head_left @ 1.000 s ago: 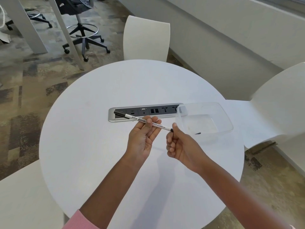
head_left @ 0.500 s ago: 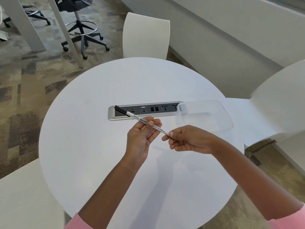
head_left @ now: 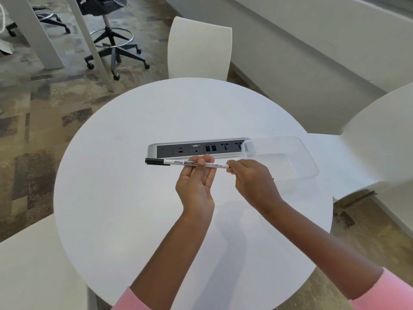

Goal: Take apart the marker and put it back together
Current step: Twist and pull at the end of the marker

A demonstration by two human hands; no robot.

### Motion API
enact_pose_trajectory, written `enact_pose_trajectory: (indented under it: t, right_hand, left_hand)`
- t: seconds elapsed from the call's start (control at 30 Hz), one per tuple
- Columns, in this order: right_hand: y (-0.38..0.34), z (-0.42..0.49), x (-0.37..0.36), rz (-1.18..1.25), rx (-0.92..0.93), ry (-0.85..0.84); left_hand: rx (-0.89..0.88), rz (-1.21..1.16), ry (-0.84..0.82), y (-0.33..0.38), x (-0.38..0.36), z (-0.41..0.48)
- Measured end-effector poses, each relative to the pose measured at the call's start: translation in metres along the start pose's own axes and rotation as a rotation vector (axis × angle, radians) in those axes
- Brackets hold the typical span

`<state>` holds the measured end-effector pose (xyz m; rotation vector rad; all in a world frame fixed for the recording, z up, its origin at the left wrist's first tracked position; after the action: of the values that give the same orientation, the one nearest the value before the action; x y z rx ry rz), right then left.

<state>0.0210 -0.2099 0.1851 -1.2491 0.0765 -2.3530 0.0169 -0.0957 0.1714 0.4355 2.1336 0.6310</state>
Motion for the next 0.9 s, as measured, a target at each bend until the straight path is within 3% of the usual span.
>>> enact_pose_trajectory:
  t: [0.07,0.17,0.4,0.53,0.67,0.9]
  right_hand:
    - [0.0,0.0,-0.001,-0.07,0.075,0.066]
    - [0.0,-0.001,-0.004,0.043,-0.1,0.004]
    - [0.015,0.005,0.001,0.416,-0.653,-0.464]
    - [0.019,0.005,0.007,0.544,-0.75,-0.645]
    - [0.017,0.001,0.007,0.458,-0.689,-0.473]
    - [0.004,-0.012,0.004,-0.021,-0.062,0.065]
  left_hand:
    - [0.046,-0.027,0.03,0.0,-0.003,0.002]
    - [0.072,0.055,-0.014,0.005,-0.004,0.009]
    - [-0.046,0.082,-0.182,0.025,0.009,0.031]
    - [-0.047,0.111,-0.197,0.031,0.017,0.037]
    - [-0.097,0.098,-0.12,0.03,0.019,0.034]
    - [-0.007,-0.042,0.101,0.022,0.016,0.026]
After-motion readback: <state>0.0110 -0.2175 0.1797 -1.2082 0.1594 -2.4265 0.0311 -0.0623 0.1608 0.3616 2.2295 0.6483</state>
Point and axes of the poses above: each hand's wrist, its own z-axis towards the middle knuckle, its own x-axis out of the back of the hand, y = z × x, the point moved 1 cm from there along z, towards the middle knuckle, and after that the axes turned 13 degrees about y, right-handed, at the moved point
